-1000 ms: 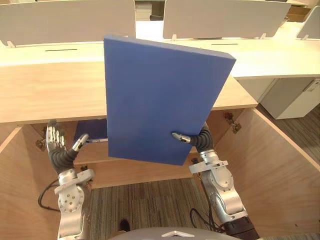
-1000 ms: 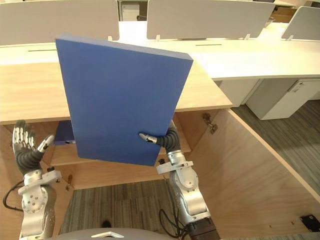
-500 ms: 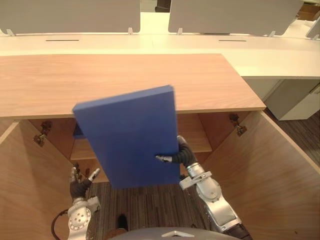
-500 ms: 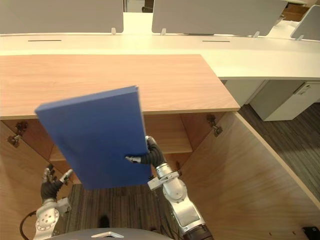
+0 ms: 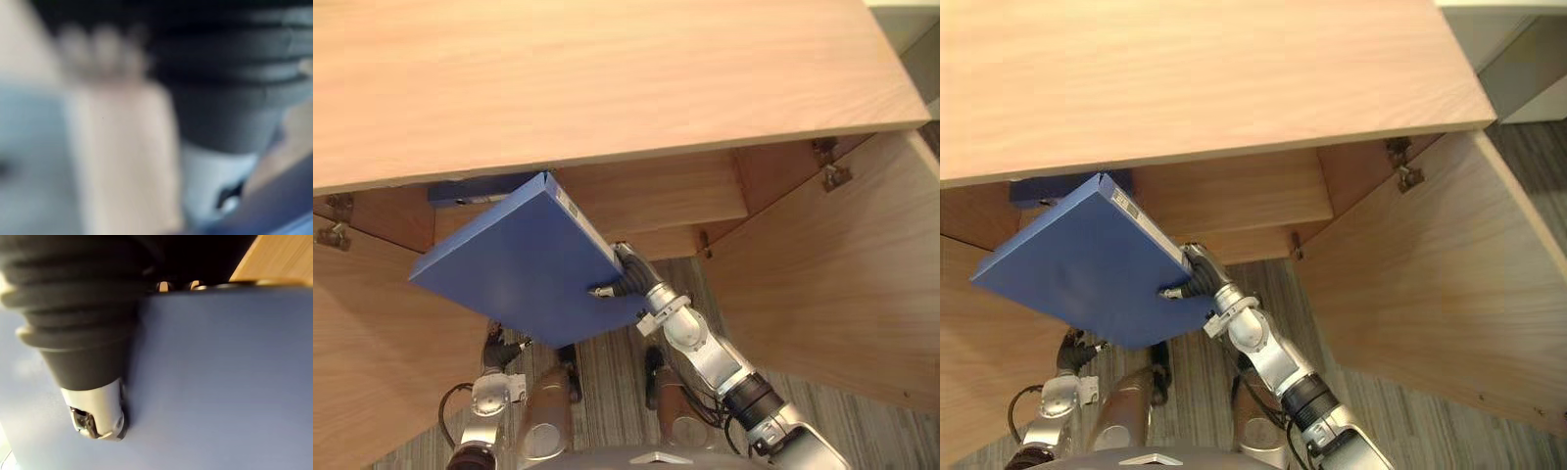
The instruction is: Walk over to the cabinet, pick up the folder, carry it to the office cabinet, place the folder inside the office cabinet, then close the office cabinet door
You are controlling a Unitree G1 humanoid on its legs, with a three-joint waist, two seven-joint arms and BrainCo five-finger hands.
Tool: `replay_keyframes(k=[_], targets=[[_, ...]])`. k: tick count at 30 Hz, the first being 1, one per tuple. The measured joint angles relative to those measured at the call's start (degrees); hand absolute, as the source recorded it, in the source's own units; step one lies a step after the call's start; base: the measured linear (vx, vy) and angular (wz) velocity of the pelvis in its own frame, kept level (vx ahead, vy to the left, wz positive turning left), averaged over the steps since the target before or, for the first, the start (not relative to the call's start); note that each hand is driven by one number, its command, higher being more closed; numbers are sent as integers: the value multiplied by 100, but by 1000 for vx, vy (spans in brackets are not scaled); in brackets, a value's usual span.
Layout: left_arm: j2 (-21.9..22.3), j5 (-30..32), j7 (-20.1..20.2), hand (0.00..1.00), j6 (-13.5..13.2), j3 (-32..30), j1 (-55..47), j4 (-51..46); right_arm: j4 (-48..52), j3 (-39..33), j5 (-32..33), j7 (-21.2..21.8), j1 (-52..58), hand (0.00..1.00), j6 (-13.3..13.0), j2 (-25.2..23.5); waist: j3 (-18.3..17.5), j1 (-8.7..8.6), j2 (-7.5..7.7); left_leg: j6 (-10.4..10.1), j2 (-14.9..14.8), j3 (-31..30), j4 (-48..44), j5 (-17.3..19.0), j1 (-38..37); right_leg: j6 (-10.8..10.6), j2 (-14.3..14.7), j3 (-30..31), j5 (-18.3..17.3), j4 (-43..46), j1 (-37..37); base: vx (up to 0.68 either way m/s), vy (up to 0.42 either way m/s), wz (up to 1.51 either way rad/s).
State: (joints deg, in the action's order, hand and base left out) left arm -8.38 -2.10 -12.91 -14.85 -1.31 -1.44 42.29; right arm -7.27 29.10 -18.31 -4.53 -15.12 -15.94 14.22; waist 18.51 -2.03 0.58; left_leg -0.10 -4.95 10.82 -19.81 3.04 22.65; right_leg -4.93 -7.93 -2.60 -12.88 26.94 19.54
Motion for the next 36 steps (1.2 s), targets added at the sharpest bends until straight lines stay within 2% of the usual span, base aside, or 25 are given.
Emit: replay_keyframes(k=[6,10,17,25,28,31,33,36], targets=[[-206,-5,126,0,-2,150,479,-66,2,-145,42,-190,-537,100,122,106,479,-4,-131,22,-108,-99,-1208,416,1157,16,-77,0,-455,1181,1108,-99,4,8],[-232,-7,195,0,-24,159,598,-380,46,-514,417,-231,-682,100,124,71,578,22,-148,42,-237,-94,-1820,694,1800,25,-68,26,-631,1705,1721,-54,9,-8],[-165,-73,211,0,-81,134,920,-1147,466,-1496,1726,-475,-970,100,119,-279,729,164,-195,104,-499,-105,-3048,1134,2990,40,-98,34,-1031,2855,2908,-33,-2,-9],[185,-221,209,0,-119,96,1150,-1714,865,-2539,3021,-880,-1614,100,97,-288,1065,284,-222,65,-801,-95,-4042,1409,4097,116,-87,93,-1330,3944,4127,-61,-72,-8],[217,-234,206,0,-117,78,1155,-1852,866,-2761,3423,-998,-1800,100,80,-279,1071,277,-225,62,-860,-102,-4231,1441,4317,135,-82,98,-1397,4162,4350,-50,-72,-3],[220,-403,203,0,-15,67,1103,-2562,862,-2984,3942,-1097,-2044,100,67,-254,1072,296,-226,37,-878,-136,-4381,1456,4481,164,-85,105,-1444,4370,4533,-65,-80,2],[221,-458,210,0,-59,-78,1083,-3119,844,-3089,4256,-1100,-2337,100,67,-209,1072,304,-226,35,-904,-138,-4458,1457,4545,176,-85,116,-1455,4463,4617,-69,-63,-3],[222,-463,208,0,-78,-175,1094,-3278,842,-3144,4658,-1100,-2714,100,66,-131,1072,304,-227,33,-943,-150,-4502,1458,4610,178,-84,80,-1455,4496,4666,-63,-50,-2]])
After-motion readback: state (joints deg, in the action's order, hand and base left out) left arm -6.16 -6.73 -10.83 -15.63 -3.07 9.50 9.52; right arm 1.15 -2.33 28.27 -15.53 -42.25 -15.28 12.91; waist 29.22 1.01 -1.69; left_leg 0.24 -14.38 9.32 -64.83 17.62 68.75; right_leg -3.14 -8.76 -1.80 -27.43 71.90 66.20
